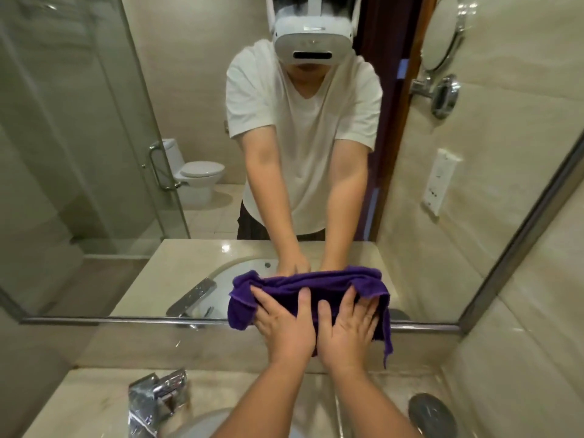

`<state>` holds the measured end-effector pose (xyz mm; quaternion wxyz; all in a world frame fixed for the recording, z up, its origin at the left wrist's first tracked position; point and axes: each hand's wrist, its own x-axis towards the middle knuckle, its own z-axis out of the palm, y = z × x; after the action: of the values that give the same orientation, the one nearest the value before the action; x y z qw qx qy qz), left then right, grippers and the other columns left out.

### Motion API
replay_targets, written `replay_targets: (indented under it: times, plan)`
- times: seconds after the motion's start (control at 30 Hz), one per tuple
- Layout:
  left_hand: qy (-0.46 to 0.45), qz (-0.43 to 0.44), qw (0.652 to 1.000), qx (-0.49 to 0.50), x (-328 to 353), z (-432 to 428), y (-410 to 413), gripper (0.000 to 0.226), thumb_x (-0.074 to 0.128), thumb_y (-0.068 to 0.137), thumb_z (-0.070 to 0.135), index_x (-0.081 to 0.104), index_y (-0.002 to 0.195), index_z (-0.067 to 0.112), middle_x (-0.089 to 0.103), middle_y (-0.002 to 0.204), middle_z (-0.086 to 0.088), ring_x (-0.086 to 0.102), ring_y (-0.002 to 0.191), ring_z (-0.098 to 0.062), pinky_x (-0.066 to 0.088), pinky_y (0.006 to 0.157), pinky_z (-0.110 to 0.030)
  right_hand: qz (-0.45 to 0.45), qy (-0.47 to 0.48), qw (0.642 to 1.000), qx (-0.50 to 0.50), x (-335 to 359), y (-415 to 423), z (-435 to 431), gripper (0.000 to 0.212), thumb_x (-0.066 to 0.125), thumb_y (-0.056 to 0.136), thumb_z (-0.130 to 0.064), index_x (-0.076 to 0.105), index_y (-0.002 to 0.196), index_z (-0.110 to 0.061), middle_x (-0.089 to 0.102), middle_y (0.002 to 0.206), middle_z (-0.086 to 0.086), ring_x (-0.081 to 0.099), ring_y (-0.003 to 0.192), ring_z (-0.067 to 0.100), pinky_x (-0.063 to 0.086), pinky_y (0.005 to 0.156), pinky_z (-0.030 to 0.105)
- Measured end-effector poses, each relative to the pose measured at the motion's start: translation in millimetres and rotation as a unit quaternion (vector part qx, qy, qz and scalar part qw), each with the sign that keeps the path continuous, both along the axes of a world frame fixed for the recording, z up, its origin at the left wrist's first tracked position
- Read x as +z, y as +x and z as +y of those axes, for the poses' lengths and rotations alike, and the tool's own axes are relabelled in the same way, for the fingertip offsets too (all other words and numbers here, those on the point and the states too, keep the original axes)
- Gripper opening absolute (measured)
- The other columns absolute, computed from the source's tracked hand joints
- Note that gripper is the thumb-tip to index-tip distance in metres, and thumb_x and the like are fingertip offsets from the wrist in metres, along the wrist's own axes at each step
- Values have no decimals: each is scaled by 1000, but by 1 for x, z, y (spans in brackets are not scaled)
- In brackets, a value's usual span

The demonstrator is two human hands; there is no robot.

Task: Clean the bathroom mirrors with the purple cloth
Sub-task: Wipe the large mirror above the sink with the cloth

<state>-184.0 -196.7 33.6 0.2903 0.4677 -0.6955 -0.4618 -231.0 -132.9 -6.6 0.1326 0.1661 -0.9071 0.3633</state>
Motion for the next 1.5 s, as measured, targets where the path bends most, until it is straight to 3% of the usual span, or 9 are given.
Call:
replay_targets:
  times: [0.17, 0.27, 0.43, 0.63, 0.87, 1.1, 1.33, 1.43, 1.5]
  plan:
    - [-49, 62, 997, 9, 35, -4, -2, 110, 55, 89, 62, -24, 154, 22, -16, 165, -13, -10, 152, -27, 1, 124, -44, 14, -65, 998, 14, 37, 8, -6, 76, 19, 90, -64, -6, 150, -25, 10, 164, 24, 3, 152, 40, 2, 121, 57]
    - [-94, 138, 985, 51, 92, -22, -8, 109, 54, 89, 62, -15, 156, 11, -16, 163, -20, -15, 151, -32, -8, 123, -45, 113, -97, 989, 28, 106, -2, -22, 78, 29, 94, -57, 10, 159, -19, 19, 161, 28, 12, 149, 43, 5, 117, 64]
    - [-143, 186, 963, 130, 211, -58, -16, 108, 40, 84, 72, -9, 158, 12, -13, 164, -20, -13, 151, -39, -11, 117, -54, 330, -101, 938, 26, 230, -22, -55, 70, 45, 95, -56, 26, 155, -25, 27, 161, 19, 15, 145, 26, 6, 114, 48]
    - [-205, 183, 954, 120, 227, -74, -10, 100, 41, 88, 72, -7, 159, 21, -12, 165, -18, -15, 150, -37, -11, 117, -55, 374, -66, 925, 22, 246, -27, -59, 73, 45, 95, -61, 26, 156, -26, 25, 163, 13, 13, 147, 21, -5, 116, 42]
    - [-122, 115, 981, 97, 101, -45, -3, 104, 40, 84, 68, -6, 158, 12, -8, 164, -24, -9, 152, -36, -8, 122, -47, 193, -6, 981, 21, 112, -5, -34, 69, 39, 91, -60, 27, 149, -24, 39, 154, 21, 30, 138, 37, 38, 103, 61]
    - [34, 61, 997, 10, 13, 27, -25, 109, 40, 82, 78, -32, 149, 32, -21, 164, -9, -13, 151, -25, 0, 120, -40, 0, 15, 1000, -14, 26, -24, 20, 83, 23, 90, -63, 18, 159, -17, 19, 163, 24, 14, 149, 41, 7, 119, 56]
    - [185, -40, 976, -111, -8, 111, -65, 124, 58, 84, 66, -36, 147, 16, -22, 164, -13, -6, 152, -31, 4, 123, -42, -127, -90, 980, -125, -15, -69, 100, 89, 33, 90, -55, 8, 158, -2, 7, 162, 31, 9, 150, 45, 10, 120, 52]
    - [210, -29, 967, -144, -13, 130, -72, 128, 68, 81, 54, -33, 149, 14, -23, 164, -11, -7, 153, -30, 2, 124, -39, -182, -114, 966, -146, -29, -81, 122, 75, 47, 104, -29, 1, 158, -4, 3, 164, 26, 1, 152, 40, 5, 121, 46]
    - [202, -12, 969, -145, -16, 132, -70, 126, 69, 81, 45, -32, 150, 17, -23, 164, -6, -7, 153, -27, 2, 125, -38, -200, -148, 958, -144, -26, -82, 119, 79, 44, 100, -34, -2, 158, -6, -2, 166, 22, -2, 153, 37, 1, 121, 44]
